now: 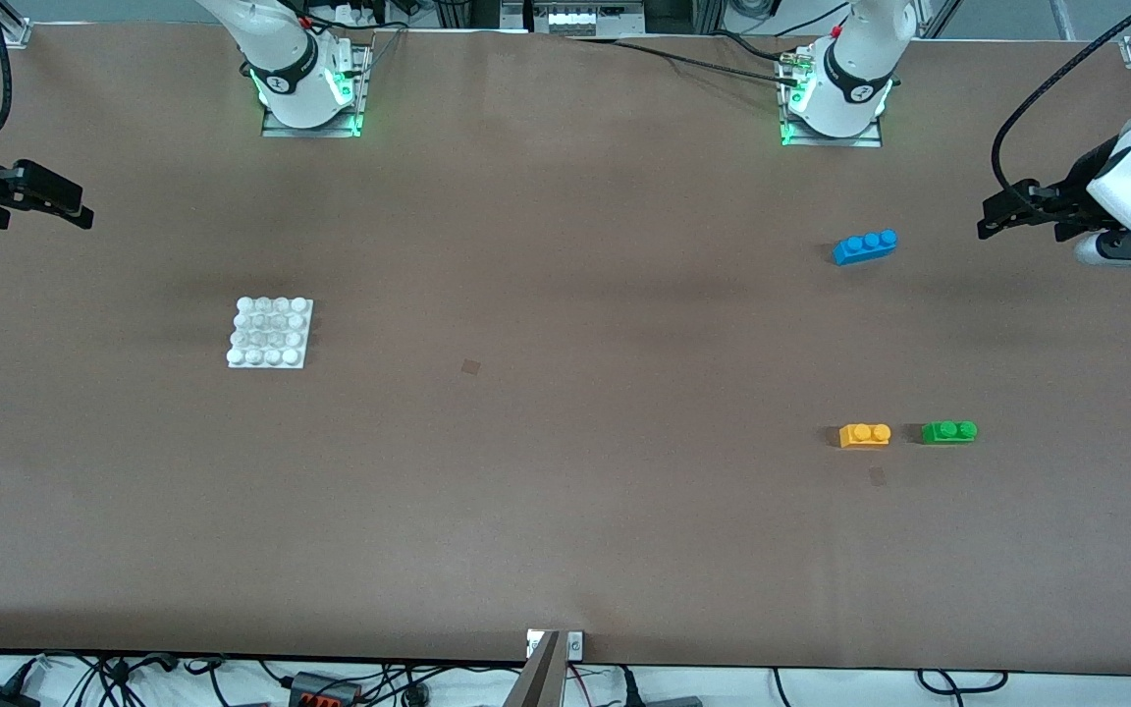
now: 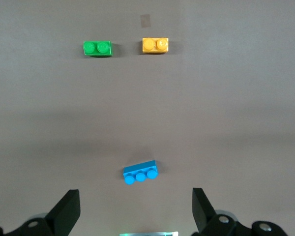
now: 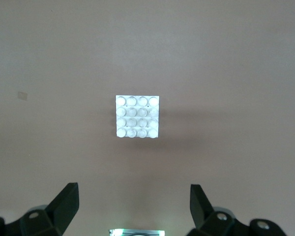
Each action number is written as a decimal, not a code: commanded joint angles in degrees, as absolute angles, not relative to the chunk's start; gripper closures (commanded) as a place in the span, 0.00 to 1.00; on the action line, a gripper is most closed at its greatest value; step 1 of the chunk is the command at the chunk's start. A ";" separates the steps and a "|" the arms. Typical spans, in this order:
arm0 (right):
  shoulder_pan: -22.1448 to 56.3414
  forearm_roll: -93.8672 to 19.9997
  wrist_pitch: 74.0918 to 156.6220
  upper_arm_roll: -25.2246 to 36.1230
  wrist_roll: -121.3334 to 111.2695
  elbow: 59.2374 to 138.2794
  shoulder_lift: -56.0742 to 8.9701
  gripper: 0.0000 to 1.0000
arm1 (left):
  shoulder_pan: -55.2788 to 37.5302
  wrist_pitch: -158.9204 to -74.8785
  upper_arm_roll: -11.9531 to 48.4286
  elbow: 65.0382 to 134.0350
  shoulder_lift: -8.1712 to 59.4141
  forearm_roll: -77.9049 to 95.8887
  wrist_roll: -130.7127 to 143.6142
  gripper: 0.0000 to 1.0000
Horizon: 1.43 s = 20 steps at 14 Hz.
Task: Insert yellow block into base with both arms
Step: 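Reach the left gripper toward the yellow block while the right gripper reaches the plate, then grasp the yellow block with the left gripper while the right gripper grasps the plate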
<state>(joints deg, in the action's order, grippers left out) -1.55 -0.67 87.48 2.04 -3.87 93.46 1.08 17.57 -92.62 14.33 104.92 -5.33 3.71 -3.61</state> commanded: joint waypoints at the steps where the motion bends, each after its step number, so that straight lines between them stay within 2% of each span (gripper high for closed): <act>1: -2.20 -1.23 87.63 1.67 -3.51 92.73 0.79 0.00 | 18.02 -91.23 14.50 103.01 -4.39 4.75 -4.92 0.00; 5: -2.37 -1.41 87.10 1.67 -3.43 92.55 0.44 0.00 | 17.67 -91.49 14.59 102.92 -3.26 4.22 -4.92 0.00; 9: -2.19 -1.41 85.69 1.58 -4.30 92.64 -0.61 0.00 | 16.88 -88.42 14.94 98.09 1.22 3.43 -5.01 0.00; 11: -2.29 -2.11 85.78 1.67 -4.31 92.46 -1.66 0.00 | 14.69 -88.85 14.94 95.46 6.47 3.43 -4.31 0.00; 14: -2.11 -1.14 83.16 1.50 -4.31 92.55 -4.39 0.00 | 12.83 -97.43 14.94 92.81 15.36 2.82 -4.04 0.00; 16: -2.37 -2.28 81.56 1.58 -5.53 92.81 -8.94 0.00 | 11.70 -104.21 14.94 92.90 20.63 -1.03 -4.39 0.00; 18: -2.55 -3.86 84.62 1.58 -5.10 93.33 -13.87 0.00 | 11.43 -108.69 14.85 92.90 24.06 -3.77 -4.57 0.00; 20: -3.25 -4.04 90.32 1.84 -4.75 97.45 -16.60 0.00 | 11.60 -113.71 14.77 92.90 27.67 -5.70 -4.66 0.00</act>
